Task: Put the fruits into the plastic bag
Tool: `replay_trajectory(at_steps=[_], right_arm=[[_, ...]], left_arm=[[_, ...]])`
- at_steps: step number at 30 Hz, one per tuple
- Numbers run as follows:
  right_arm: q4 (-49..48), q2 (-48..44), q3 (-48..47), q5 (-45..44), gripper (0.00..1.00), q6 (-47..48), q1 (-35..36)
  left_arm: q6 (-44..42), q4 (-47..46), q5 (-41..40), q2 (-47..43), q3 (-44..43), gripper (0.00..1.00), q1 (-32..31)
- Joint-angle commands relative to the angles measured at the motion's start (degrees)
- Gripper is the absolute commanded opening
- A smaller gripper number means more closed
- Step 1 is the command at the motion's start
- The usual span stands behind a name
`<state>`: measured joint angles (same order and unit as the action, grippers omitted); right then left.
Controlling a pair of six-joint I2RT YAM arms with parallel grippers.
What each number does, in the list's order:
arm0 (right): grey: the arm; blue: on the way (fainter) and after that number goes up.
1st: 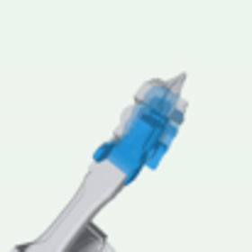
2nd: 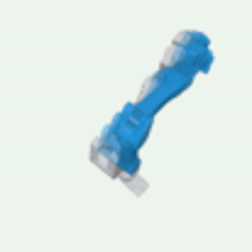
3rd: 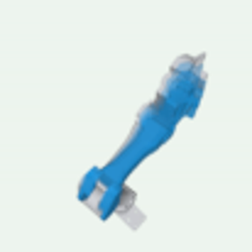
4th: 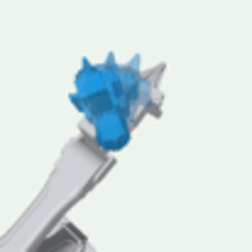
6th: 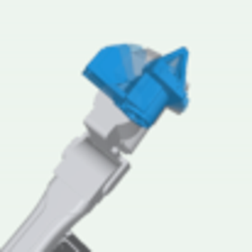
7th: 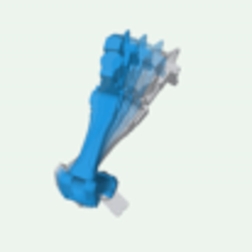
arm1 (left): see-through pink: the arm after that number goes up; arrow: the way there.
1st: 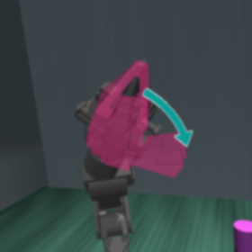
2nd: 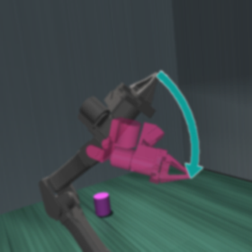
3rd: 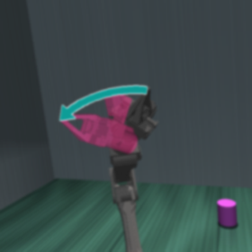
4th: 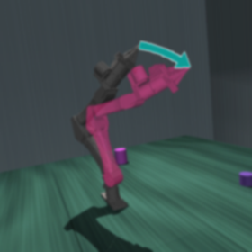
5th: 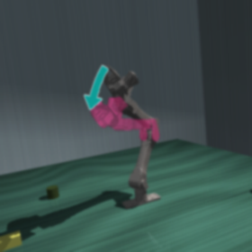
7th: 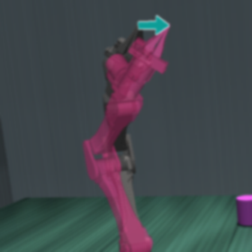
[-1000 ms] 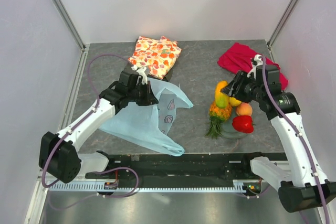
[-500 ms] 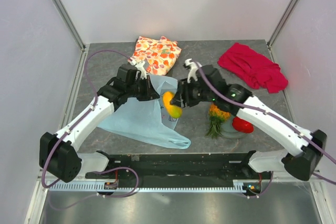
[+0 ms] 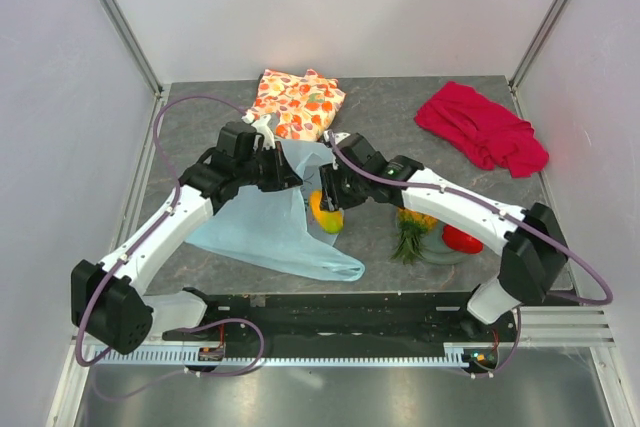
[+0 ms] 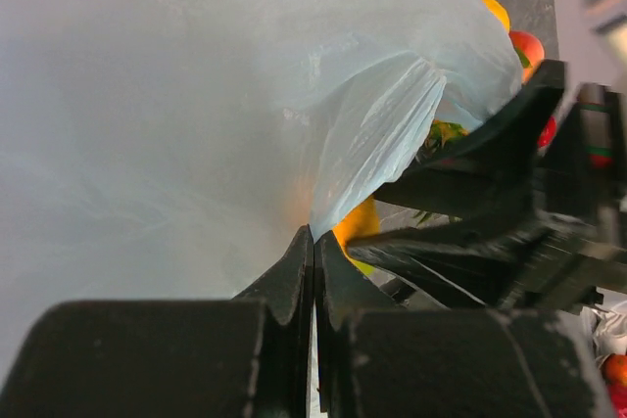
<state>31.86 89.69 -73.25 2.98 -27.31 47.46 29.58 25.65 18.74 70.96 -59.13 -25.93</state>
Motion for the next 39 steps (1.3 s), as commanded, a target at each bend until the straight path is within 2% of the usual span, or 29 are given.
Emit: replay_trajectory(at_steps=[1, 11, 15, 21, 24, 30, 34, 38, 39], right_arm=[[-1.18, 3.28, -3.91, -2.63, 0.14, -1.25, -0.61], [-2.68, 9.27, -7.25, -1.05, 0.15, -5.91, -1.41], [-2.33, 8.31, -6.9, -2.63, 0.17, -5.65, -1.49], [-2.5, 5.07, -5.67, -2.37, 0.26, -4.07, -1.5], [-2.76, 2.08, -4.45, -2.02, 0.34, -3.02, -1.5], [-2.5, -7.31, 0.12, -1.58, 0.6, -0.73, -1.5], [0.22, -13.56, 1.97, -3.15, 0.68, -0.46, -1.5], [4.43, -18.49, 2.06, -12.28, 0.81, -1.87, -1.5], [5.75, -19.8, 1.89, -15.95, 0.88, -1.78, -1.5]], left_arm=[[2.32, -0.6, 2.35, -1.7, -0.63, 0.02, 0.27], [3.38, -2.79, 2.88, -1.61, 1.39, 0.01, 0.36], [3.29, -3.06, 2.18, -1.79, 1.83, 0.02, 0.36], [3.2, -3.32, 2.18, -1.09, 2.36, 0.02, 0.44], [3.29, -3.41, 1.82, -0.74, 2.53, 0.02, 0.79], [2.85, -3.59, 0.86, -0.65, 3.23, 0.02, 2.11], [2.41, -3.5, 1.73, 0.14, 3.5, 0.01, 3.43], [1.88, -3.59, 2.35, 0.58, 3.41, 0.02, 3.87], [1.79, -3.59, 2.53, 0.76, 3.32, 0.02, 3.87]])
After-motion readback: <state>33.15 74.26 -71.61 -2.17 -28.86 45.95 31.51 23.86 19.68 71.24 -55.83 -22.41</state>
